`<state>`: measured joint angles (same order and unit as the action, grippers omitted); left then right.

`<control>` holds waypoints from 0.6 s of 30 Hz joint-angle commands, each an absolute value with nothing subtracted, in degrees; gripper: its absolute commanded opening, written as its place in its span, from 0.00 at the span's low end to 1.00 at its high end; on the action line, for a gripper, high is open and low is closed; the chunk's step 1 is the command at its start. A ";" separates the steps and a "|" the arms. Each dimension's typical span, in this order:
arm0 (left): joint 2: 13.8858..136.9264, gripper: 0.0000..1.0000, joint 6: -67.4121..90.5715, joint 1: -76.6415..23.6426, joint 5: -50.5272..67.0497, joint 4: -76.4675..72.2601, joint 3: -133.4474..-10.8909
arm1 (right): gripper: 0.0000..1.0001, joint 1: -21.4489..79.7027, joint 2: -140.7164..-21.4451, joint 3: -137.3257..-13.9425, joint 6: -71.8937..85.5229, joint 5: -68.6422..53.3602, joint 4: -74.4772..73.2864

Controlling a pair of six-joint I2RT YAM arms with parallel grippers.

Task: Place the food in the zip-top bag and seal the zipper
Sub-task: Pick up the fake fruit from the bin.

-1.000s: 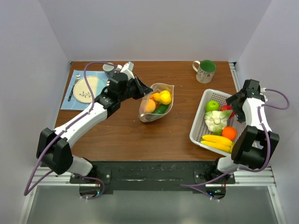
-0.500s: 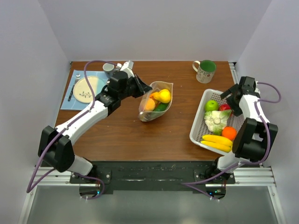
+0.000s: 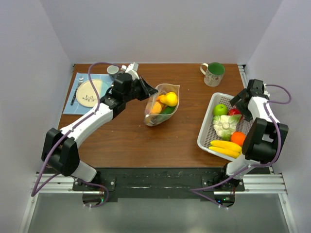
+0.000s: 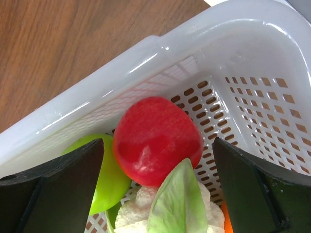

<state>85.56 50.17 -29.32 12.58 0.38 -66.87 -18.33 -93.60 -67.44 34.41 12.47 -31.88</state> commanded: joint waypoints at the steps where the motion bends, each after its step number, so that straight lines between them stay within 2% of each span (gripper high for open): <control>1: 85.96 0.00 49.66 -28.83 14.24 -2.90 -68.55 | 0.99 -18.28 -96.14 -66.54 32.78 12.48 -28.31; 10: 85.52 0.00 49.75 -28.83 14.33 -2.90 -68.55 | 0.97 -18.28 -96.77 -64.25 33.31 11.42 -24.61; 12: 85.25 0.00 49.75 -28.83 14.15 -2.81 -68.73 | 0.83 -18.37 -95.28 -64.51 33.31 11.60 -25.66; 13: 85.08 0.00 49.83 -28.83 14.15 -2.81 -68.73 | 0.70 -18.37 -94.40 -64.95 33.31 12.82 -26.10; 16: 84.55 0.00 49.92 -28.83 13.98 -2.73 -68.64 | 0.50 -18.28 -91.24 -66.44 32.96 14.15 -29.26; 18: 84.46 0.00 50.10 -28.83 13.62 -2.29 -68.47 | 0.47 -18.28 -88.52 -67.06 32.52 15.73 -32.07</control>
